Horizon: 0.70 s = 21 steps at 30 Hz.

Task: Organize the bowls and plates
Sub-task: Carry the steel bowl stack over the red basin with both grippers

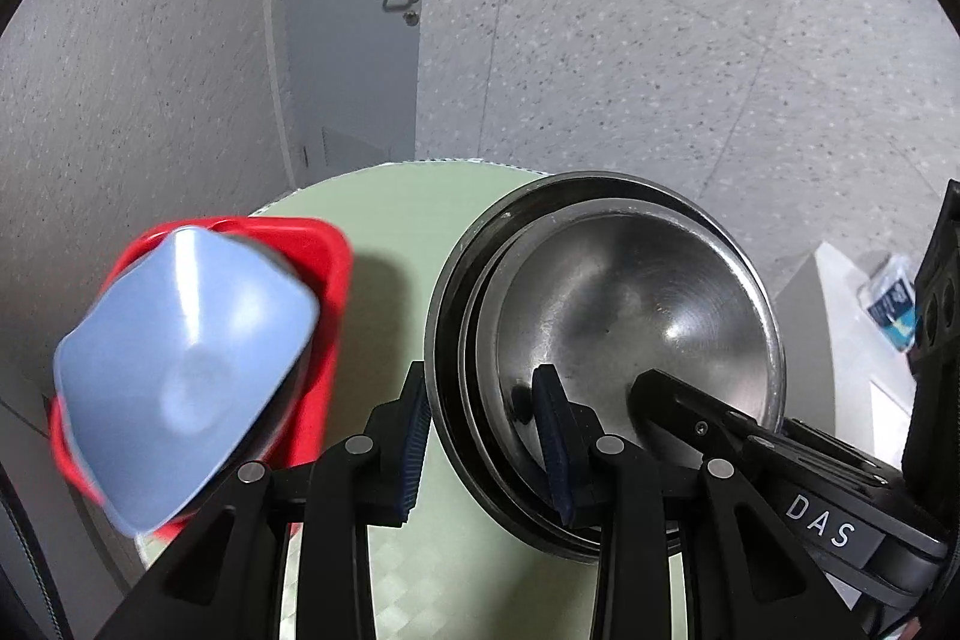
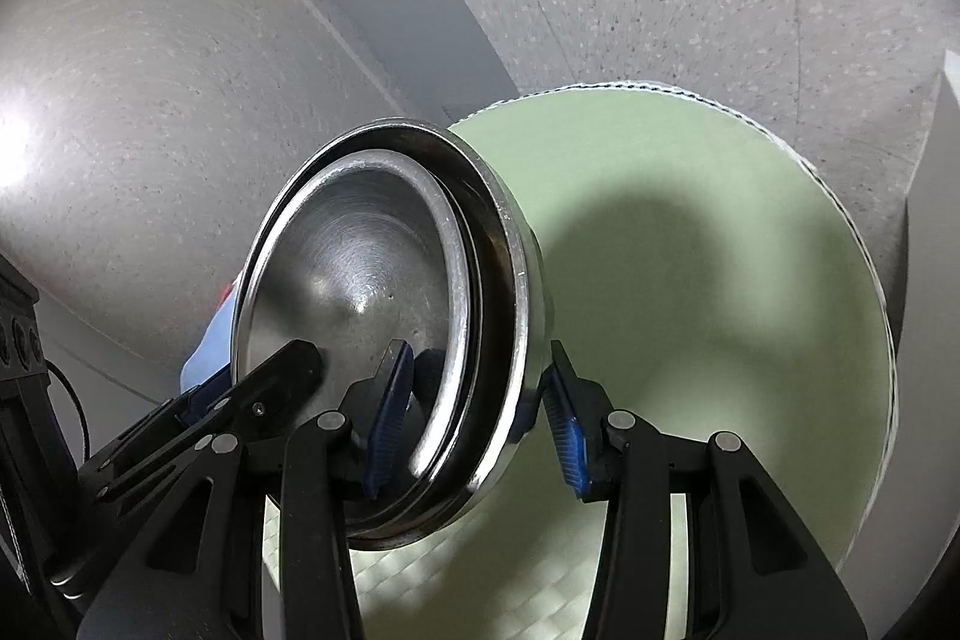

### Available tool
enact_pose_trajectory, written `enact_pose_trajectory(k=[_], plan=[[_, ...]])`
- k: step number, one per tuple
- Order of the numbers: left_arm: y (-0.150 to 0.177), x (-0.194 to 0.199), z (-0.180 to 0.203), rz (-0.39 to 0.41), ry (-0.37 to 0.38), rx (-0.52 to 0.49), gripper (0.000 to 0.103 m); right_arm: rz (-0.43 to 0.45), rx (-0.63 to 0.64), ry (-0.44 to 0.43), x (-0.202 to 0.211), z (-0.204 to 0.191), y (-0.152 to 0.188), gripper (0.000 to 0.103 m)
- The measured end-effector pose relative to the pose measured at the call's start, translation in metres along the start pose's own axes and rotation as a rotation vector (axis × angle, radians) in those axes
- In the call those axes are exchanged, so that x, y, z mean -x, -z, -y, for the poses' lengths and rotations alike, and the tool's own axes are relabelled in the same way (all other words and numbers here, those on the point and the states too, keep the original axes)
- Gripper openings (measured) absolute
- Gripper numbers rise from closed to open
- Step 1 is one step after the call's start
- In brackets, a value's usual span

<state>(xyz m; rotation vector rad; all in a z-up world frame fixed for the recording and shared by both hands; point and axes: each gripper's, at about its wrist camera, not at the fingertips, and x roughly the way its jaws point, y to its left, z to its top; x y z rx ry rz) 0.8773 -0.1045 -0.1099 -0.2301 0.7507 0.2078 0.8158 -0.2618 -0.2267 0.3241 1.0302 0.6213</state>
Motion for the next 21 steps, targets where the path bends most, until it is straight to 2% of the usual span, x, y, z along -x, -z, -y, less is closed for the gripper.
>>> enact_pose_trajectory(k=[5, 12, 21], plan=[[0.026, 0.057, -0.023, 0.025, 0.022, -0.013, 0.03, 0.033, 0.008, 0.014, 0.022, -0.031, 0.026, 0.044], [0.053, 0.122, -0.059, 0.061, 0.025, -0.01, 0.03, 0.068, 0.028, 0.004, 0.037, -0.069, 0.044, 0.044], [0.053, 0.147, -0.112, 0.073, -0.039, 0.071, 0.03, 0.025, 0.099, -0.042, 0.012, -0.114, 0.042, 0.044]])
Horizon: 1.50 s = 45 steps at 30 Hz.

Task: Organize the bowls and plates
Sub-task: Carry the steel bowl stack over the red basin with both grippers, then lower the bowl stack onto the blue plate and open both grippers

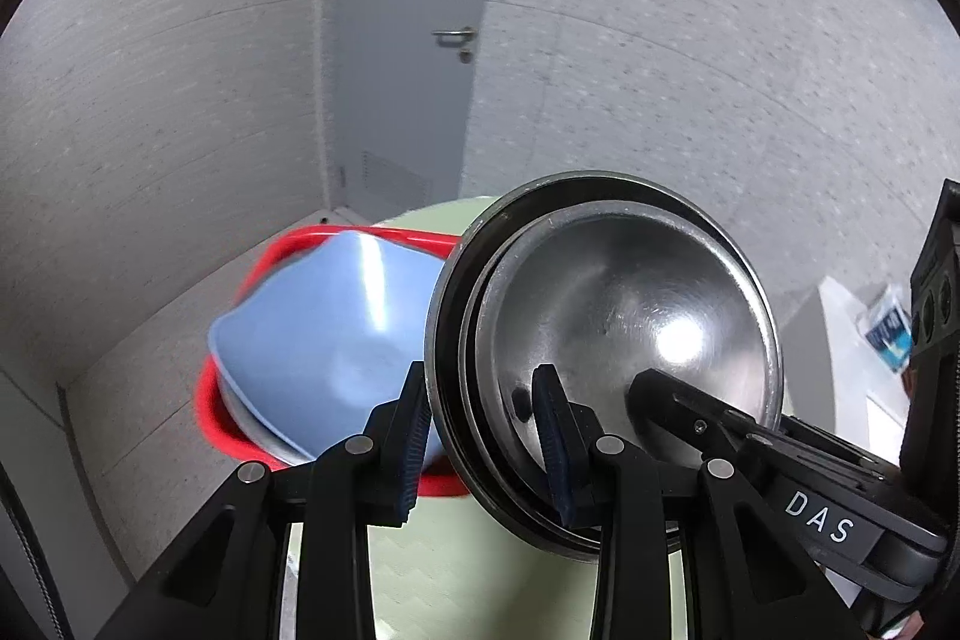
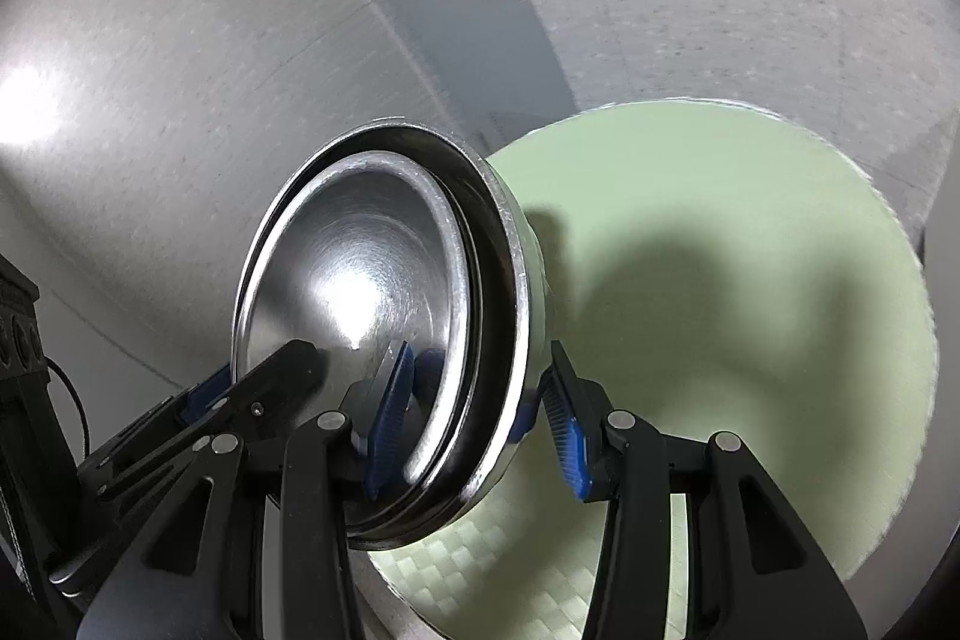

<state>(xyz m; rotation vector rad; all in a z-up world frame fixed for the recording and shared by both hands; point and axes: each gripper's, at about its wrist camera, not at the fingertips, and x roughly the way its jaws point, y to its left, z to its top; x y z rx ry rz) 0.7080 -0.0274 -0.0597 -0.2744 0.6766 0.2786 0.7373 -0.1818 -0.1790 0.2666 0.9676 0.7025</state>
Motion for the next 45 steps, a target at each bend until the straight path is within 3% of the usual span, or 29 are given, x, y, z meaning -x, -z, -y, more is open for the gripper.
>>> enact_pose_trajectory(k=[14, 25, 39, 45], plan=[[-0.011, -0.034, -0.063, -0.075, -0.122, 0.158, 0.03, -0.162, 0.133, -0.064, -0.098, -0.043, -0.026, 0.044], [-0.032, -0.079, -0.085, -0.171, -0.139, 0.213, 0.031, -0.261, 0.175, -0.047, -0.152, -0.049, -0.028, 0.044], [-0.044, -0.107, -0.096, -0.201, -0.126, 0.204, 0.03, -0.258, 0.227, 0.036, -0.166, -0.055, -0.032, 0.047], [-0.046, -0.104, -0.1, -0.181, -0.135, 0.196, 0.046, -0.222, 0.231, 0.046, -0.155, -0.057, -0.031, 0.056]])
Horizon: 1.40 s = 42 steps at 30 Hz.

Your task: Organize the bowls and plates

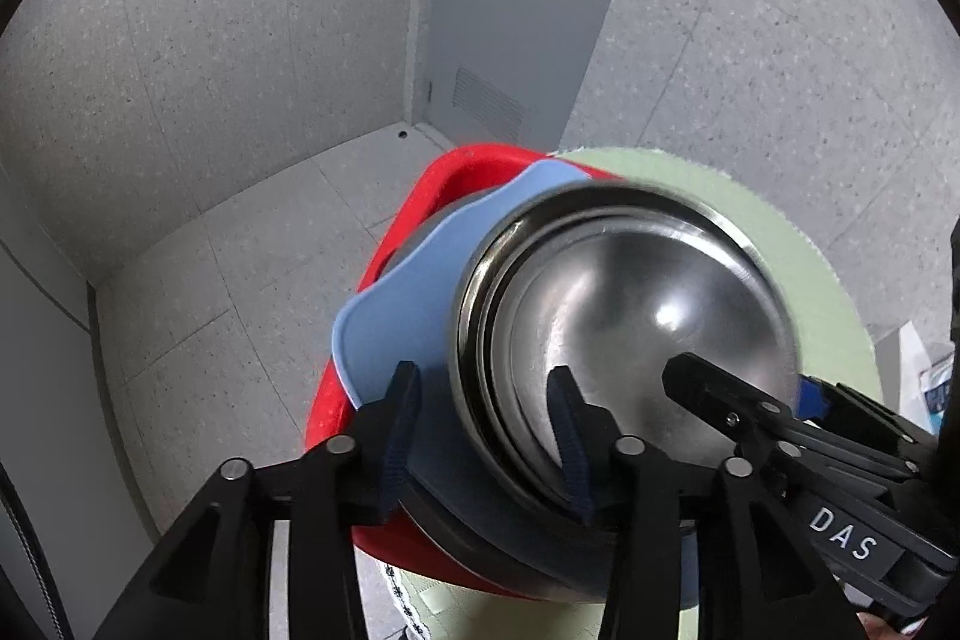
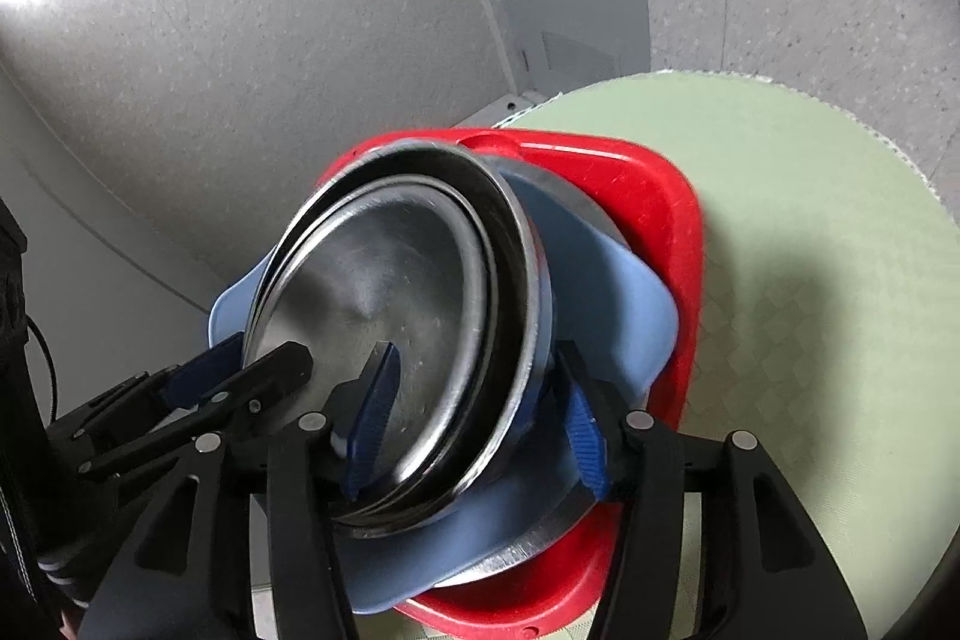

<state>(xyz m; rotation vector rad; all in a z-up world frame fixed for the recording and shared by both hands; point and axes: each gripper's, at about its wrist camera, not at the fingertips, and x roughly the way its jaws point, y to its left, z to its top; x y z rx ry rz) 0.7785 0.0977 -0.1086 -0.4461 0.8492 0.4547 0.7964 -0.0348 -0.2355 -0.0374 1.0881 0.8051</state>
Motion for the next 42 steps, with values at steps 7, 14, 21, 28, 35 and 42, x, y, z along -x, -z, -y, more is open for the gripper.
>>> enact_pose_trajectory(k=[7, 14, 21, 28, 35, 42], plan=[[0.015, 0.03, -0.008, 0.081, -0.013, -0.03, 0.079, 0.087, -0.032, 0.026, 0.034, -0.002, 0.014, 0.07], [0.042, 0.069, 0.0, 0.17, 0.022, -0.143, 0.091, 0.212, -0.058, 0.109, 0.091, -0.021, 0.06, 0.077], [0.089, 0.117, 0.019, 0.248, 0.102, -0.266, 0.094, 0.341, -0.106, 0.202, 0.152, -0.036, 0.117, 0.087], [0.144, 0.166, 0.026, 0.334, 0.177, -0.362, 0.096, 0.448, -0.149, 0.323, 0.212, -0.055, 0.187, 0.093], [0.222, 0.212, -0.008, 0.427, 0.237, -0.443, 0.1, 0.535, -0.169, 0.414, 0.256, -0.099, 0.264, 0.099], [0.301, 0.265, -0.061, 0.47, 0.287, -0.501, 0.102, 0.595, -0.243, 0.489, 0.291, -0.155, 0.349, 0.103]])
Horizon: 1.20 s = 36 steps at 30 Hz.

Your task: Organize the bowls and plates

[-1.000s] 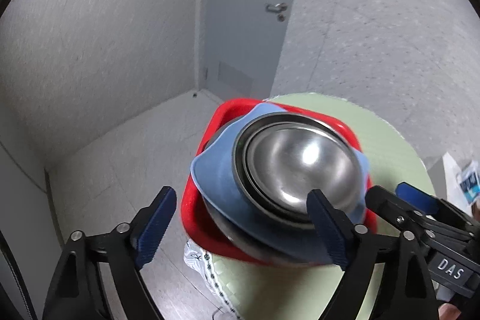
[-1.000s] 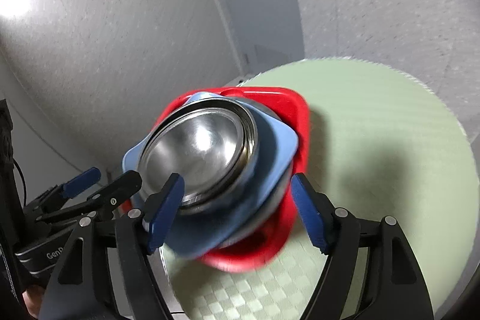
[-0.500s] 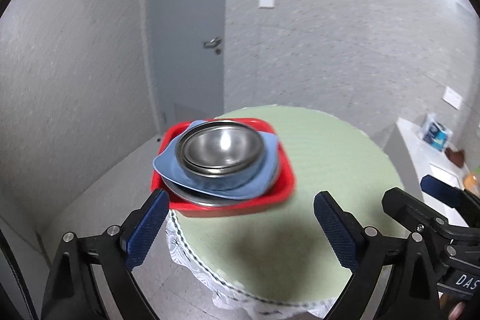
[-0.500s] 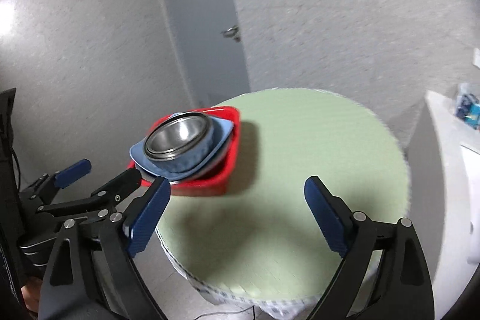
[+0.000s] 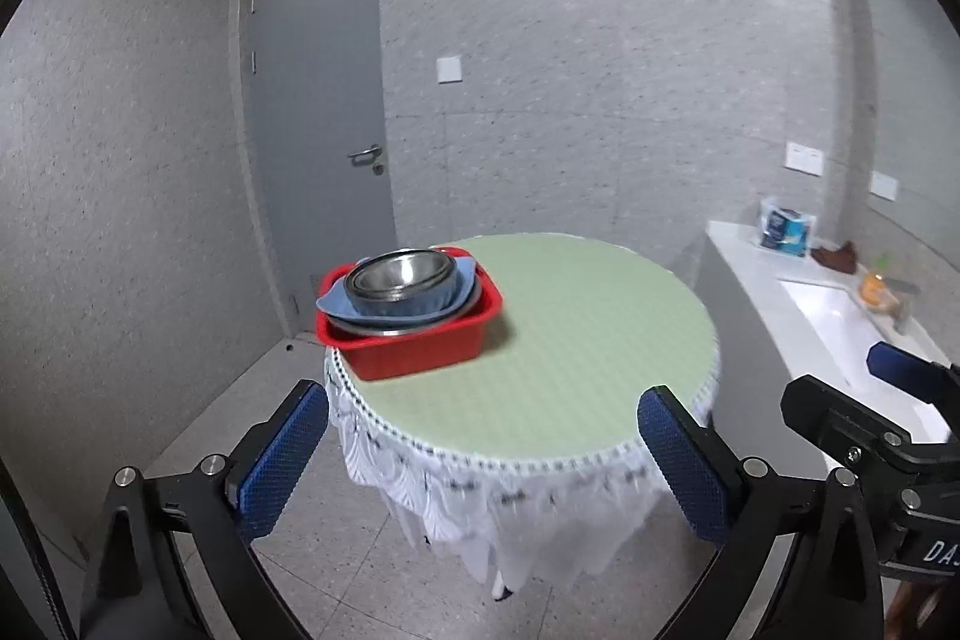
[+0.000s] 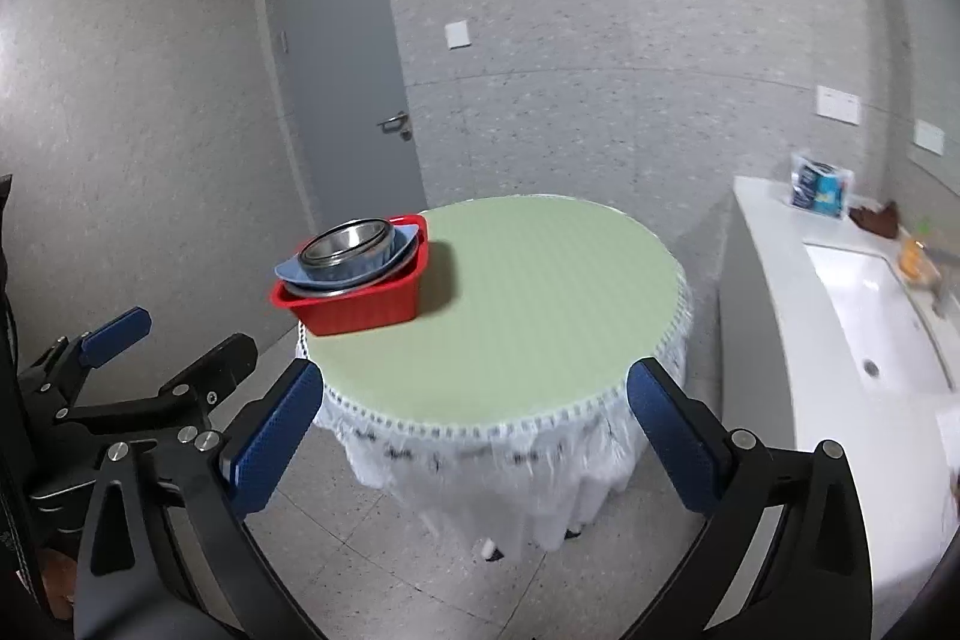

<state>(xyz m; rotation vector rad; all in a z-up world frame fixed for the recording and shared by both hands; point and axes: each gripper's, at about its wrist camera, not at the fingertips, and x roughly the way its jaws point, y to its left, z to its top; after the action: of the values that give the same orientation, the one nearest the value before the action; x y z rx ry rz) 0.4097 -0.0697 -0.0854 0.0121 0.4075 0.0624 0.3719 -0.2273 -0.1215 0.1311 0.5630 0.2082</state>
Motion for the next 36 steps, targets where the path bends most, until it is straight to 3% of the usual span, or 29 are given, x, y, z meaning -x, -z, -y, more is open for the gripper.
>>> enact_pose_trajectory(k=[12, 27, 36], plan=[[0.069, 0.148, -0.032, 0.086, 0.03, -0.02, 0.102, 0.06, -0.003, 0.066, 0.105, -0.041, 0.055, 0.103], [0.136, 0.248, -0.102, 0.123, 0.055, -0.014, 0.102, 0.1, -0.011, 0.1, 0.167, -0.099, 0.103, 0.103], [0.155, 0.28, -0.127, 0.136, 0.078, -0.019, 0.102, 0.119, -0.003, 0.134, 0.19, -0.119, 0.12, 0.103]])
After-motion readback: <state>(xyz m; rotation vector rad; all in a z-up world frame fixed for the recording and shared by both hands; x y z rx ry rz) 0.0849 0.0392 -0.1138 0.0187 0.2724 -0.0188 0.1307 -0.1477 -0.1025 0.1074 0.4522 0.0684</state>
